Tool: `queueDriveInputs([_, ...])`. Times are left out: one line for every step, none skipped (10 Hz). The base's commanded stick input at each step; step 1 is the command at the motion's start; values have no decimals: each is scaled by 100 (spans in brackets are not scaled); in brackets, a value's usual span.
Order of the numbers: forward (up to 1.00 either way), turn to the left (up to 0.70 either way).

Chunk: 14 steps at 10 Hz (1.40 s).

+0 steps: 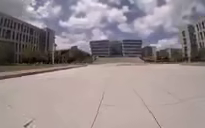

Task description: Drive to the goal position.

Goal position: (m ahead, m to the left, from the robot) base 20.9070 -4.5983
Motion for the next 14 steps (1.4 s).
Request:
queueDriveInputs([70,-15])
queueDriveInputs([70,-2])
queueDriveInputs([70,0])
queueDriveInputs([70,0])
queueDriveInputs([70,0])
queueDriveInputs([70,0])
queueDriveInputs([70,0])
queueDriveInputs([70,0])
queueDriveInputs([70,0])
queueDriveInputs([70,0])
queueDriveInputs([70,0])
queueDriveInputs([70,0])
queueDriveInputs([70,0])
queueDriveInputs([70,0])
